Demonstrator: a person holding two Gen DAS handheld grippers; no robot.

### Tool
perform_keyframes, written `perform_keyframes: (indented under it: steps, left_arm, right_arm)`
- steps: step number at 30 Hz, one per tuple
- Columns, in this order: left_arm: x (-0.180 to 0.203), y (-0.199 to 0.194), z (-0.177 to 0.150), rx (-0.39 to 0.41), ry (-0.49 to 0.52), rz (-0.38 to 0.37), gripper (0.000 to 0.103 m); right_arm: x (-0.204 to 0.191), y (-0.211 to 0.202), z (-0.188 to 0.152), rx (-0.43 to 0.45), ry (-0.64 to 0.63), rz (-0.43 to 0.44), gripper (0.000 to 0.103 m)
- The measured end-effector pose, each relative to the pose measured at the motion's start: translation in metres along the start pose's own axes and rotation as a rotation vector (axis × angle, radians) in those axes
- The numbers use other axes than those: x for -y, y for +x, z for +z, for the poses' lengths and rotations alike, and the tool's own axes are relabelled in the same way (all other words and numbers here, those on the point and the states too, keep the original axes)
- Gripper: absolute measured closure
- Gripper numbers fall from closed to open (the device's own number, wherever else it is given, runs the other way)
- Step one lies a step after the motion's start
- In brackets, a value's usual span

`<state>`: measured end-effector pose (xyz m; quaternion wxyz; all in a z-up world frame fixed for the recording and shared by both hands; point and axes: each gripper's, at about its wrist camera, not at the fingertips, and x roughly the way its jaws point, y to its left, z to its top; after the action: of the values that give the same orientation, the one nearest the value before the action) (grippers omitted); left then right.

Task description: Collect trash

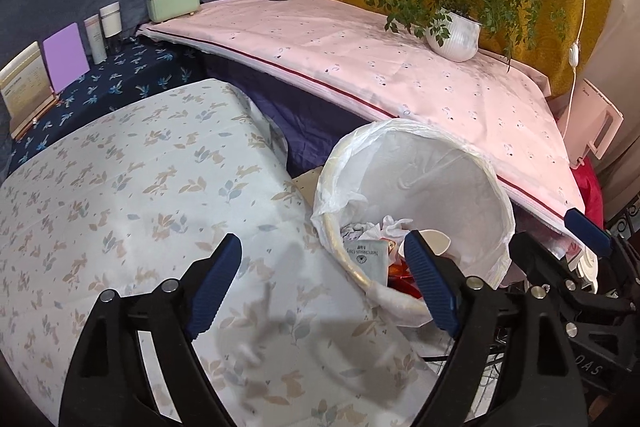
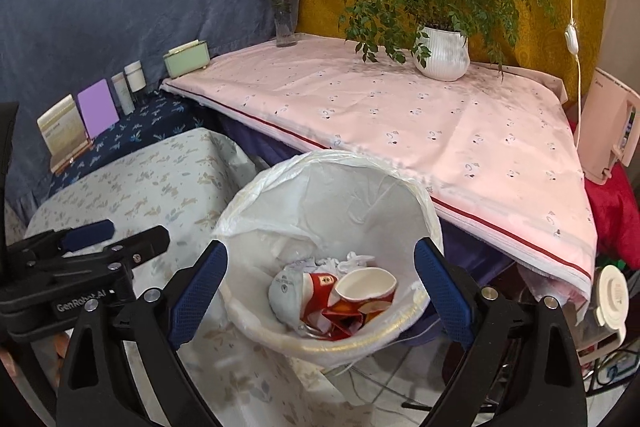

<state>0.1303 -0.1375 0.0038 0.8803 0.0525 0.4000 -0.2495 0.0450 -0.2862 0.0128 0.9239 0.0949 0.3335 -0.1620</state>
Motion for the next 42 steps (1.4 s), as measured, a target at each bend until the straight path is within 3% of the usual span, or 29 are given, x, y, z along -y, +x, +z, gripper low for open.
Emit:
perform_keyframes:
  steps: [4, 13, 25, 42]
  left_arm:
    - [0.003, -0.009, -0.012, 0.004, 0.012, 0.047, 0.016]
    - [0.009, -0.021, -0.036, 0.006, 0.006, 0.094, 0.011]
    - [0.004, -0.029, -0.057, -0.018, -0.087, 0.112, 0.011]
    - [0.018, -0.043, -0.065, 0.028, -0.051, 0.186, 0.011]
  right_arm:
    - [0.001, -0.007, -0.011, -0.02, -0.021, -0.022, 0.012]
    - [0.002, -0.016, -0.028, -0.067, -0.028, -0.03, 0.012]
    - [0.012, -0.028, -0.043, -0.081, -0.017, -0.059, 0.012]
    - [0.015, -0.036, -0.054, -0.073, -0.014, -0.058, 0.012]
